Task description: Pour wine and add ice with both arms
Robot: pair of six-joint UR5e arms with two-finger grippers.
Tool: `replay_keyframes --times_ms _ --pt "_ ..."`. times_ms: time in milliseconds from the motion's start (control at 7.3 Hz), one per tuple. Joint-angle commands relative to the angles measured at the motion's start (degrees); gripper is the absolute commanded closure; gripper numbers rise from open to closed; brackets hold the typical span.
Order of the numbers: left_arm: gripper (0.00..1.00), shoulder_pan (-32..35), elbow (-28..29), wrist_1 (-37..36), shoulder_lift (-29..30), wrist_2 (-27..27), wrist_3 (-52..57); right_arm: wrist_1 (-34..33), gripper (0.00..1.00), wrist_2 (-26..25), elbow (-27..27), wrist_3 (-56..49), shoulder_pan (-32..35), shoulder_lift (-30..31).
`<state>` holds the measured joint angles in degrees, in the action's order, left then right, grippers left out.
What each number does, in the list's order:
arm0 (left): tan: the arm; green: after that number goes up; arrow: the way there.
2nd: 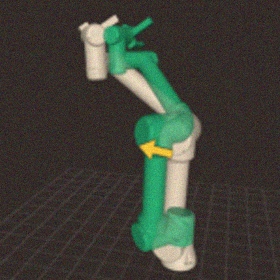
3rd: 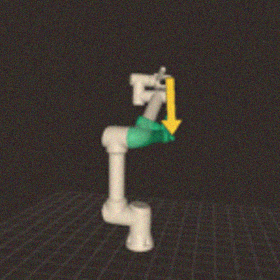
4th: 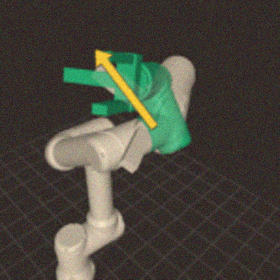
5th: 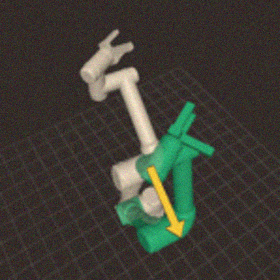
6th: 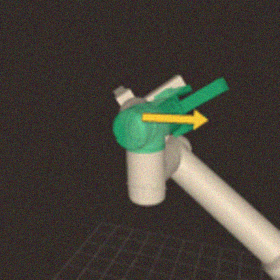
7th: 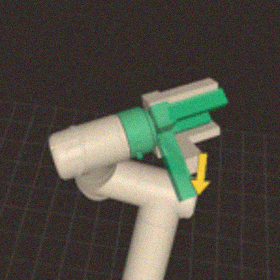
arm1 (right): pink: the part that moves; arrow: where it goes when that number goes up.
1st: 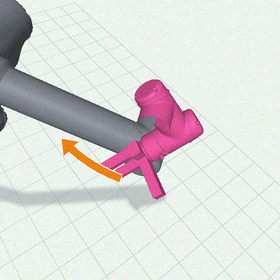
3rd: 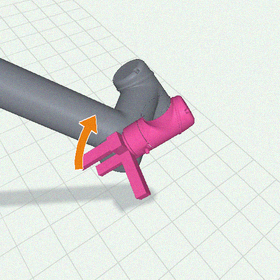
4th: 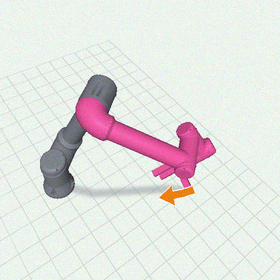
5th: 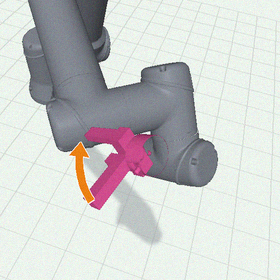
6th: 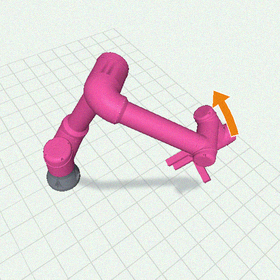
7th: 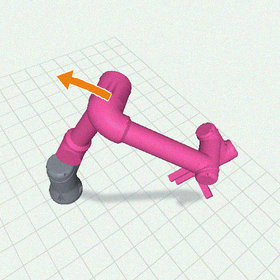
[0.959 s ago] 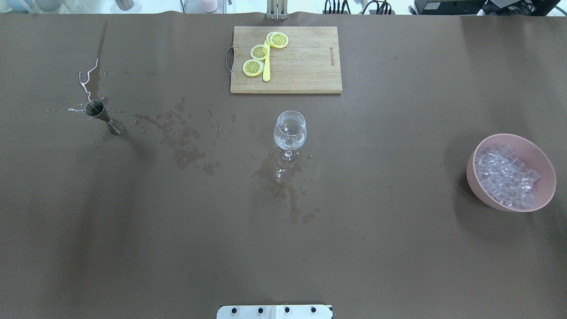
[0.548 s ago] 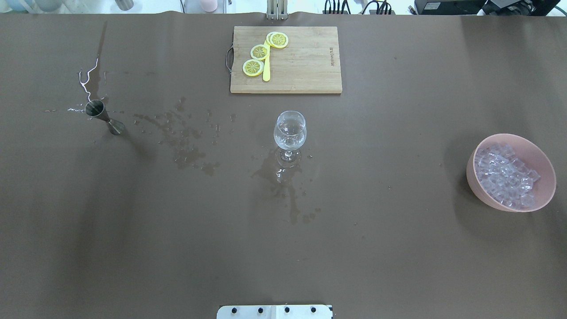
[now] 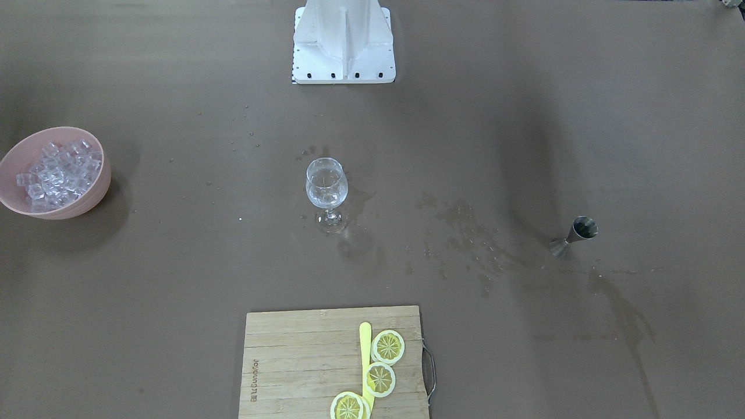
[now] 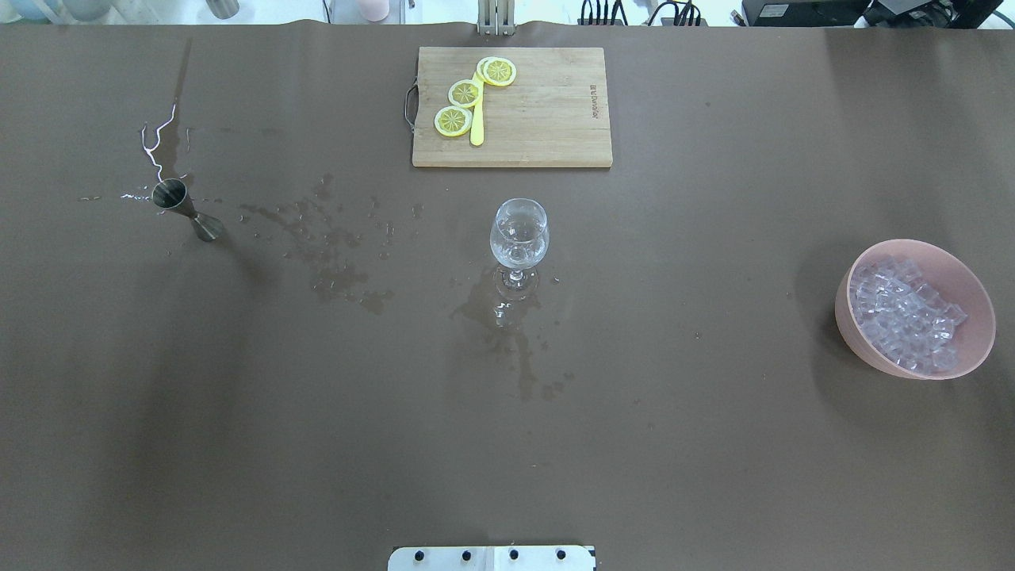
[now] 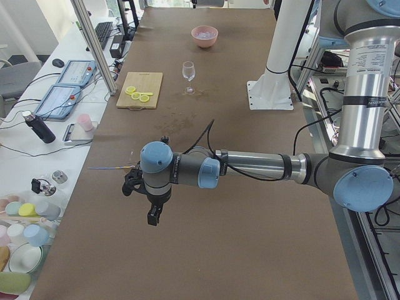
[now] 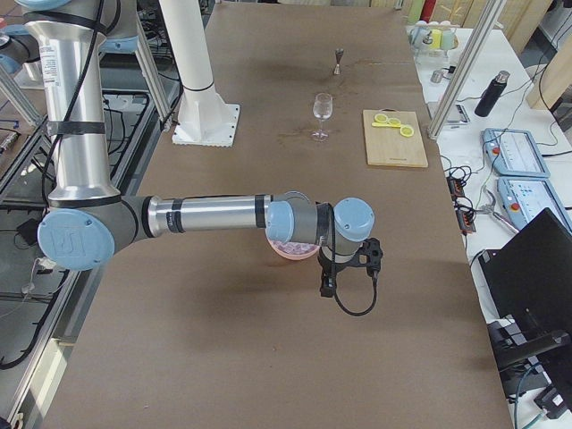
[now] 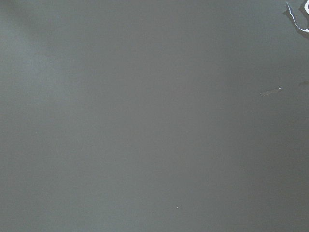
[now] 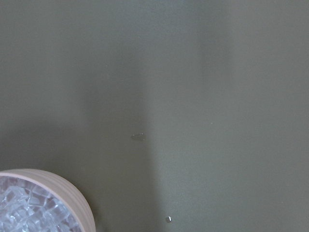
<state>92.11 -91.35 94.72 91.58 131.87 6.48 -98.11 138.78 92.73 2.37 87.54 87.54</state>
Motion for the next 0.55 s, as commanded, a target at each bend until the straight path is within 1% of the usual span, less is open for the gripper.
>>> replay_keyframes --times_ms 0,137,411 --pt "0.02 0.0 -0.05 1.24 0.0 -0.04 0.11 0.02 0.0 0.0 0.09 0.09 0.0 0.0" --pt "0.02 0.0 -0.32 3.95 -0.08 -0.3 -0.5 -0.07 0.0 0.09 0.09 0.09 0.0 0.0" --pt "0.02 0.0 0.12 3.98 0.18 -0.65 -0.5 -0.07 0.0 0.0 0.17 0.0 0.09 0.09"
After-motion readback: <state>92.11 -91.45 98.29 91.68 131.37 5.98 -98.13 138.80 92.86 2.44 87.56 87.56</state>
